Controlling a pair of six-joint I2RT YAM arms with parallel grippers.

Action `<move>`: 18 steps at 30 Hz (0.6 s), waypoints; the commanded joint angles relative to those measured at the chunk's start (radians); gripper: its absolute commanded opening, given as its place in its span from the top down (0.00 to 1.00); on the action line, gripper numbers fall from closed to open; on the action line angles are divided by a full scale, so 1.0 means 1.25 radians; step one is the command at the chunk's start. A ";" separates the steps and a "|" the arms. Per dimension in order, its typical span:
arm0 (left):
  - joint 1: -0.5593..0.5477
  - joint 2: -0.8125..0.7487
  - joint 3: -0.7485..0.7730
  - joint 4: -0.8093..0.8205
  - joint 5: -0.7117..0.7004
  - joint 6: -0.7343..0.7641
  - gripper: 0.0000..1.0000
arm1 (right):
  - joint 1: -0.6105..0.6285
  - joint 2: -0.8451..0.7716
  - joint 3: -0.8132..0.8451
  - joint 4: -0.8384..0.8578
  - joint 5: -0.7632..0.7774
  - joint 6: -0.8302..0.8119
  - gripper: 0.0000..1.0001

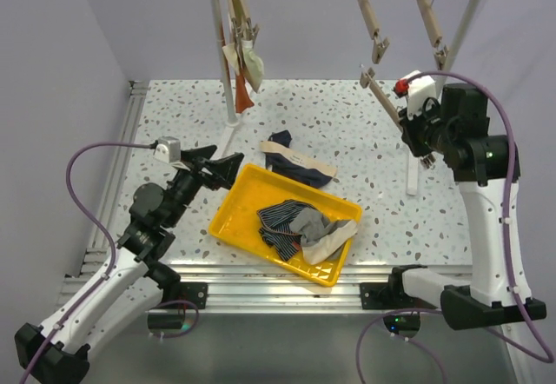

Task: Remove the underwear clipped to the hanger
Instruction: Place the hanger at the clothesline.

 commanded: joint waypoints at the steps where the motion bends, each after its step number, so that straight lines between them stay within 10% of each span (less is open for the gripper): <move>1: 0.006 0.010 0.050 -0.024 -0.001 0.069 0.00 | -0.007 0.054 0.122 -0.089 0.067 -0.012 1.00; 18: 0.007 -0.050 0.059 -0.029 -0.056 0.103 0.00 | -0.051 0.389 0.702 -0.235 0.032 0.074 1.00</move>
